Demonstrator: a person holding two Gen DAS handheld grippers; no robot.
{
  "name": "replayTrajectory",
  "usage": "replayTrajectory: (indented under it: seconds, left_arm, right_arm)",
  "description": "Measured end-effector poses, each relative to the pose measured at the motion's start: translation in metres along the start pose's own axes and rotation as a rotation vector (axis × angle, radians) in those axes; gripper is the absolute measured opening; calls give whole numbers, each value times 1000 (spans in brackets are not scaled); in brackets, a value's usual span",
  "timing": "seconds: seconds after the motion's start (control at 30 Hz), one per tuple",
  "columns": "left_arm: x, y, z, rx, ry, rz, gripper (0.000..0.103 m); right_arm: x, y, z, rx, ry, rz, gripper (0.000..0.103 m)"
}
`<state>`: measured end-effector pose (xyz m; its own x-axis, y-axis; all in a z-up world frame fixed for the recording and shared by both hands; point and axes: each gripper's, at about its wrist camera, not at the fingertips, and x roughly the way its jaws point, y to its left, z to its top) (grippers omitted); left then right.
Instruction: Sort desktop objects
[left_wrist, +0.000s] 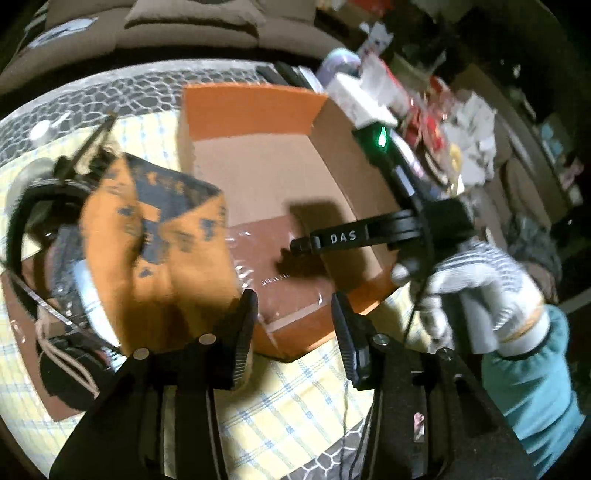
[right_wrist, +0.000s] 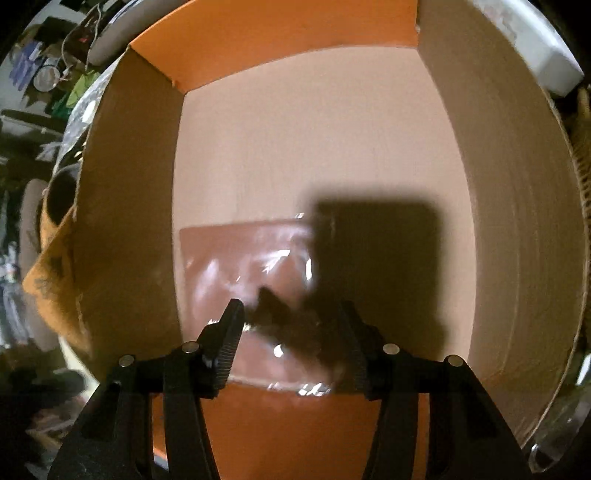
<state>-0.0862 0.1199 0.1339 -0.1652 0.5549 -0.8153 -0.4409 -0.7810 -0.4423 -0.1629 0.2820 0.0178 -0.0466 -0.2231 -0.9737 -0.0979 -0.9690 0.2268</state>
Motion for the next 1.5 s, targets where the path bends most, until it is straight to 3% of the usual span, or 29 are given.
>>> replayTrajectory:
  seconds: [0.33,0.53,0.73,0.8,0.87,0.93,1.03,1.2,1.5]
  left_arm:
    - [-31,34,-12,-67,-52,-12,46]
    - [-44,57,-28,-121,-77,1,51]
    - [-80,101,-48,-199,-162,120,75]
    - [-92,126,-58,-276,-185,168,83]
    - [-100,143,-66,-325,-196,192,83]
    - [-106,160,-77,-370,-200,226,90]
    - [-111,181,-93,-422,-219,257,96]
    - [-117,206,-114,-481,-222,242,102]
    - [-117,216,-122,-456,-252,196,102]
  right_arm:
    - [14,5,2,54,57,80,62]
    - [8,9,-1,30,41,48,61]
    - [-46,19,-20,-22,-120,-35,61]
    - [-67,34,-35,-65,-189,-24,65]
    - [-89,53,-50,-104,-277,-20,70]
    - [-101,81,-71,-150,-366,21,81]
    - [-99,127,-82,-184,-453,86,86]
    - [-101,155,-96,-209,-490,152,90]
    - [-61,188,-112,-175,-498,179,91]
